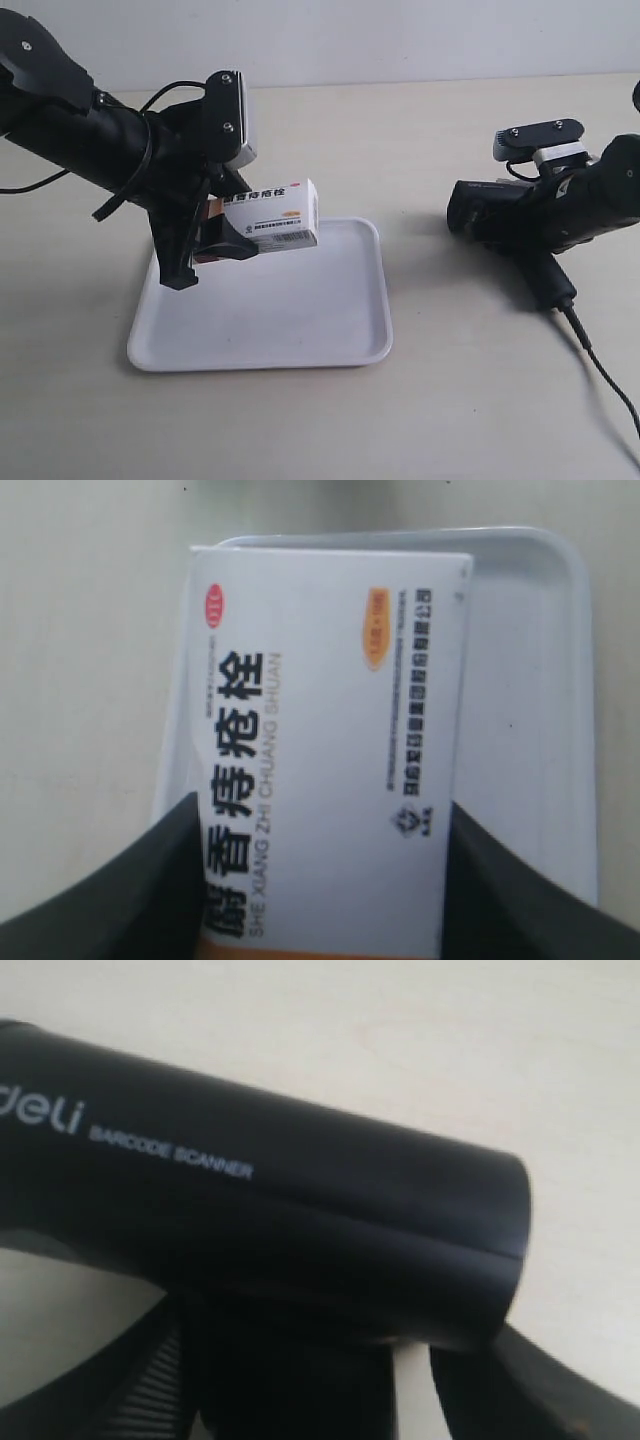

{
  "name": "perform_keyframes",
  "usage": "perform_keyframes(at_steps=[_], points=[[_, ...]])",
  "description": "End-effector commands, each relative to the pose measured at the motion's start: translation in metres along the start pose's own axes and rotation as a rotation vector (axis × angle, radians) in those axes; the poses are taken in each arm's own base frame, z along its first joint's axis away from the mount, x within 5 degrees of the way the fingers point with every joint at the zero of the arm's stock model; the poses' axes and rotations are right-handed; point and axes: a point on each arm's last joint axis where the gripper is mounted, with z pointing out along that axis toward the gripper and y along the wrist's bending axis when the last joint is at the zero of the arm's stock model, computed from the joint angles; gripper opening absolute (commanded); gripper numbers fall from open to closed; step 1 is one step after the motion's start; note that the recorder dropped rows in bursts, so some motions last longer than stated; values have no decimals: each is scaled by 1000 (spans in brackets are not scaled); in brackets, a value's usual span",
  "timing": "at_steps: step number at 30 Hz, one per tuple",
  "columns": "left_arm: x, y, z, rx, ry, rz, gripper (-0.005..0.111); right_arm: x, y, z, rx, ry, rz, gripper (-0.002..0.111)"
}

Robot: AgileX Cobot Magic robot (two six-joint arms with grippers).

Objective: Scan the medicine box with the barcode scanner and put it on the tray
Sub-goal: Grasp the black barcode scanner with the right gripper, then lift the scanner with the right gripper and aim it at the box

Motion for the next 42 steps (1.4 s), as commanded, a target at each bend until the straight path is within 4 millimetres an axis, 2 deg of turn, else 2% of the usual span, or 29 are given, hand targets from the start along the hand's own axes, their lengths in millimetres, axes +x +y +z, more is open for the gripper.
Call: perform_keyframes(at_steps=[1,4,9,12,16,24,31,36,42], points=[[2,1,3,-2,-1,14,3,-3,-1,-10,-1,15,-16,14],[6,1,11,10,13,48,3,-7,-1,-28,-4,22,-37,0],[16,3,28,17,45,90,3,-11,19,-60,-41,31,-98,0],[18,3,31,21,53,88,2,-9,33,-69,-66,48,-151,0],[18,1,31,37,51,82,2,-4,41,-69,-77,92,-171,0],[18,3,31,19,54,64,2,0,33,-67,3,138,-122,0],[24,4,42,13,75,50,0,3,32,-68,16,180,-112,0],[26,5,44,11,77,41,0,-1,33,-67,8,132,-119,0],[28,3,48,34,79,25,0,-3,34,-50,12,86,-93,0]])
